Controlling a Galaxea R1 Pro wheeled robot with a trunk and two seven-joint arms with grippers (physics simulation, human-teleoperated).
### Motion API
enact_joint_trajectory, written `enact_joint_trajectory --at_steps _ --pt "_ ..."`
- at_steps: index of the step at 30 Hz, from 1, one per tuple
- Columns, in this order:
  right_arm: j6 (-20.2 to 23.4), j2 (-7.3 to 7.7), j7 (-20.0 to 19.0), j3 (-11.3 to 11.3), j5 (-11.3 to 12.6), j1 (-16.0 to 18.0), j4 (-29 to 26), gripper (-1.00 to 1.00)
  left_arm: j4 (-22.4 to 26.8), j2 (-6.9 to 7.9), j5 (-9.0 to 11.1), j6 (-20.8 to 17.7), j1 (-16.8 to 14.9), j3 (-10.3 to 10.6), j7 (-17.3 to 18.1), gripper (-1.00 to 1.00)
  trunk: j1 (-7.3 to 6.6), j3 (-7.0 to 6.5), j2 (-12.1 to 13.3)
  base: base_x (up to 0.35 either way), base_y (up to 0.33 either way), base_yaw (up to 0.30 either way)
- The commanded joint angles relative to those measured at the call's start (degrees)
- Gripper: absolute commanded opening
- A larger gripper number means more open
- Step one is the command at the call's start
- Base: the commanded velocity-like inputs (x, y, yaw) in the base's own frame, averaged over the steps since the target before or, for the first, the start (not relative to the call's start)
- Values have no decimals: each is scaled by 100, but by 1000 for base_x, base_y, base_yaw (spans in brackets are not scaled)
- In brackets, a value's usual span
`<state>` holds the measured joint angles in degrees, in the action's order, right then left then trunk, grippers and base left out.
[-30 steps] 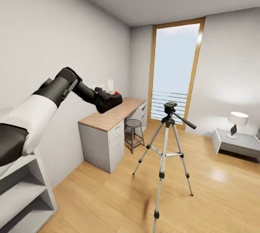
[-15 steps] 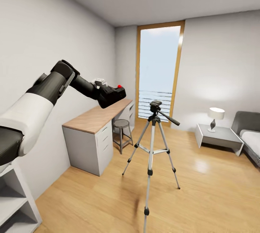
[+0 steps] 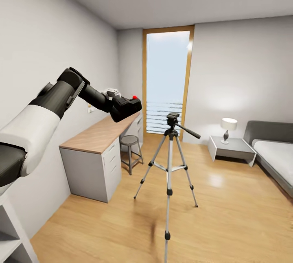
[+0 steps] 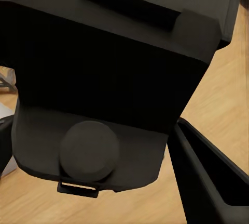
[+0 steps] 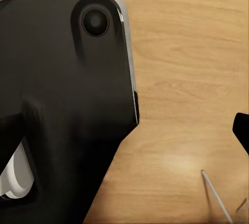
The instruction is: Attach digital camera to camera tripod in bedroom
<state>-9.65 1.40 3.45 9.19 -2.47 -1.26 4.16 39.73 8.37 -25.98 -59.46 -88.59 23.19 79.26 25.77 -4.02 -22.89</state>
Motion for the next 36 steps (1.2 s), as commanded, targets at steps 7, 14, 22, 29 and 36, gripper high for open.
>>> enact_joint_trajectory --at_steps 7,14,22,29,36 --pt "-37 1 15 39 -29 3 14 100 13 7 -48 -54 0 12 55 -100 2 0 -3 42 321 -233" --pt "-37 1 15 39 -28 3 14 100 12 14 -48 -54 0 19 55 -100 2 0 -3 172 290 -230" --pt "-37 1 15 39 -33 2 14 100 16 15 -48 -54 0 14 55 -100 2 0 -3 228 261 -229" --pt "-37 1 15 39 -33 3 14 100 17 8 -48 -54 0 21 55 -100 2 0 -3 234 256 -230" --pt "-37 1 15 39 -33 3 14 100 17 -2 -48 -54 0 31 55 -100 2 0 -3 230 255 -239"
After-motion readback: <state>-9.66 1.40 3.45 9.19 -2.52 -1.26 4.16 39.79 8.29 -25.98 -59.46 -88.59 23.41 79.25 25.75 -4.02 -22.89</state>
